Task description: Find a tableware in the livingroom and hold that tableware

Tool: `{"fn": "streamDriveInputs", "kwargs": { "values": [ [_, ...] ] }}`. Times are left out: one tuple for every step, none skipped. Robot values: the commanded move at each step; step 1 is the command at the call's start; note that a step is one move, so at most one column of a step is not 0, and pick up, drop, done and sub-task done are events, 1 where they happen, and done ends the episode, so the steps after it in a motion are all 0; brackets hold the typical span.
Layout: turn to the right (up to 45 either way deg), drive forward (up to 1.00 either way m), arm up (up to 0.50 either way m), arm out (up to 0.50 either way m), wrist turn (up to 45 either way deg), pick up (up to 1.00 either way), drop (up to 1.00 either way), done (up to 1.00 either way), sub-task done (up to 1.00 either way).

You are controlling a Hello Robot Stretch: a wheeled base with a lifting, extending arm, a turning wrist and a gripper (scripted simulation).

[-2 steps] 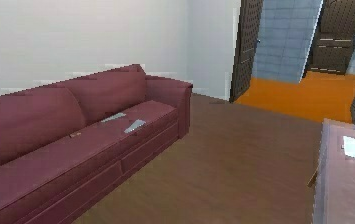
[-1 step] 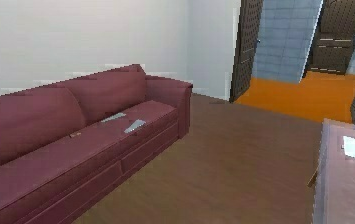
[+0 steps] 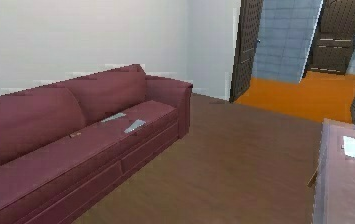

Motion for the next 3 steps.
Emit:
{"fn": "streamDriveInputs", "kwargs": {
  "values": [
    [0.0,0.0,0.0,0.32,0.0,0.0,0.0,0.0,0.0],
    [0.0,0.0,0.0,0.0,45.0,0.0,0.0,0.0,0.0],
    [0.0,0.0,0.0,0.0,45.0,0.0,0.0,0.0,0.0]
  ]
}}
